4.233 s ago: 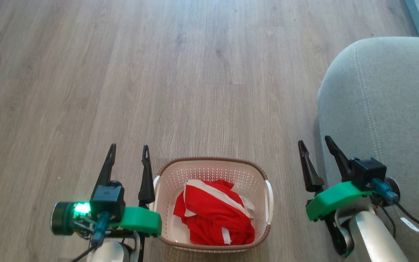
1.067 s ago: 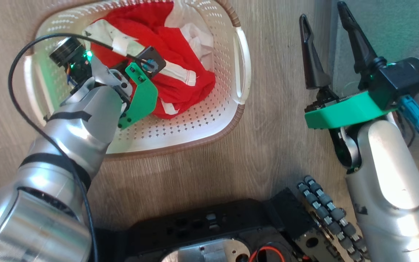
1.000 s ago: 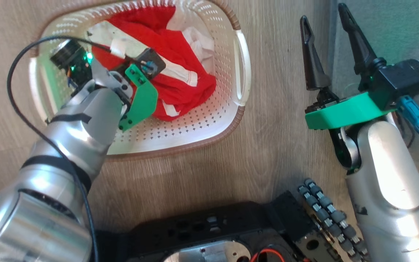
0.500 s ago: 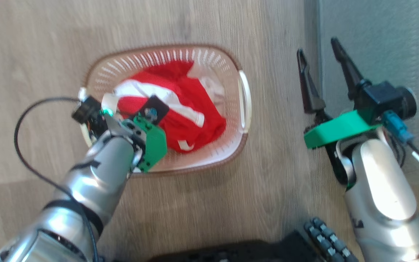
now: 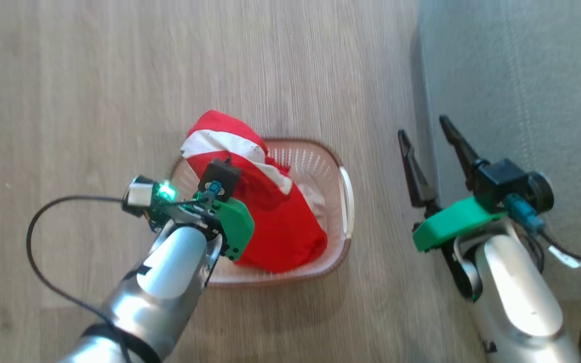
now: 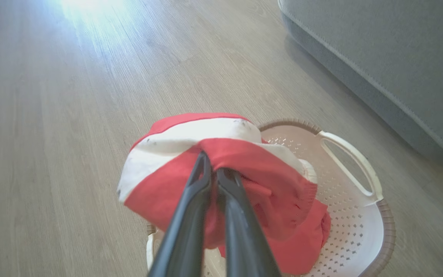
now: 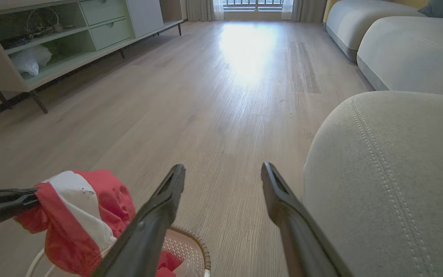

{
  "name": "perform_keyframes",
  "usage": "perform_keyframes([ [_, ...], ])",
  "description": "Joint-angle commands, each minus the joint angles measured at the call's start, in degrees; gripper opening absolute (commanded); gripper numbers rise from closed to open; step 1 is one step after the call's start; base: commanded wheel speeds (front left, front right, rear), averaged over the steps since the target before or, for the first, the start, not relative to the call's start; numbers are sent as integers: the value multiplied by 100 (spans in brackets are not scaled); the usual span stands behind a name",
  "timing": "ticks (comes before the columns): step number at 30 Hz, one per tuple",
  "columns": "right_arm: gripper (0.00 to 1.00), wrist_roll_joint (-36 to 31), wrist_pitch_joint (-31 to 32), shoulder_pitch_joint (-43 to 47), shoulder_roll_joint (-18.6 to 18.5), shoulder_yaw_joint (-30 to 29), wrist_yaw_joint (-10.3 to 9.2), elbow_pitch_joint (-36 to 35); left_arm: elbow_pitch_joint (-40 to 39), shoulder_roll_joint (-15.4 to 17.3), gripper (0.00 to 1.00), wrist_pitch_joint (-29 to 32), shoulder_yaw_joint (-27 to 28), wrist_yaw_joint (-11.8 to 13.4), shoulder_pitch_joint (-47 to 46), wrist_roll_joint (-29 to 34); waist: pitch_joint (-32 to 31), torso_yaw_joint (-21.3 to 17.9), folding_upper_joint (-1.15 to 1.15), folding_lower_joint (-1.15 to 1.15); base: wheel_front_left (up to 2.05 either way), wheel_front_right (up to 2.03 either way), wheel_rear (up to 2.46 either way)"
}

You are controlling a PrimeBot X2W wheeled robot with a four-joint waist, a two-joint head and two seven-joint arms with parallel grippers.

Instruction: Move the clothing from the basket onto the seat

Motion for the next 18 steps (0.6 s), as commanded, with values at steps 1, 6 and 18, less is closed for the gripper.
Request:
perform_keyframes([
  [1, 100, 40, -52, 118, 5, 168, -1, -109, -319, 151, 0, -77, 259, 76, 140, -15, -423, 107, 0, 1, 0, 0, 0],
  [6, 100, 12, -52, 269, 4, 335, -1, -15, -1278, 317, 0, -78, 728, 246, 634, 105, -855, 127, 0, 1, 0, 0, 0],
  [18, 100, 60, -52, 493, -44, 490, -1, -128, -3440, 434, 0, -78, 1818, 382, 1632, 657, -1436, 204, 0, 1, 0, 0, 0],
])
